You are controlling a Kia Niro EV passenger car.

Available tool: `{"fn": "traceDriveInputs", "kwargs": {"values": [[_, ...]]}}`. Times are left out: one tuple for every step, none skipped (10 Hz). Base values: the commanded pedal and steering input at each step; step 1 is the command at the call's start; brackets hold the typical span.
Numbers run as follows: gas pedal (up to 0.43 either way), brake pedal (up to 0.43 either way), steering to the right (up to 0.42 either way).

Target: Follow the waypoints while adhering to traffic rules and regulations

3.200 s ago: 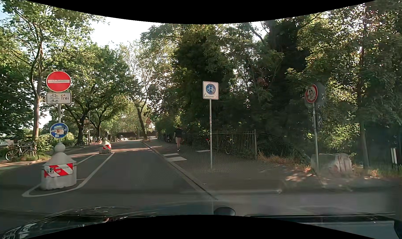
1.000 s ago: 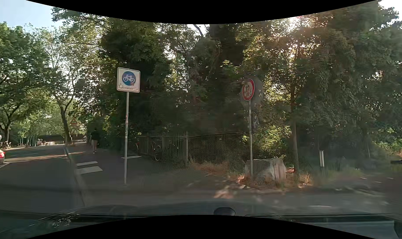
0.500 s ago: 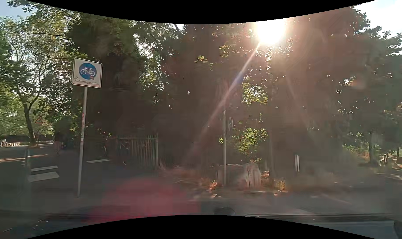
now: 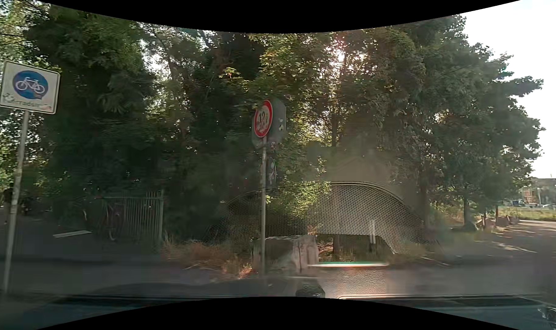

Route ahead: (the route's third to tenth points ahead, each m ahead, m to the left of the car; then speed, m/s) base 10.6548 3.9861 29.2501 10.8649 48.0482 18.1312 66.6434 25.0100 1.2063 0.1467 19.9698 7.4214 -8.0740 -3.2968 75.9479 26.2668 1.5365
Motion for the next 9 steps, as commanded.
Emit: {"fn": "traceDriveInputs", "kwargs": {"values": [[0.150,0.000,0.712],[0.150,0.000,0.698],[0.150,0.000,0.694],[0.150,0.000,0.694],[0.130,0.000,0.687],[0.118,0.000,0.662],[0.118,0.000,0.638],[0.118,0.000,0.625],[0.110,0.000,0.622]]}}
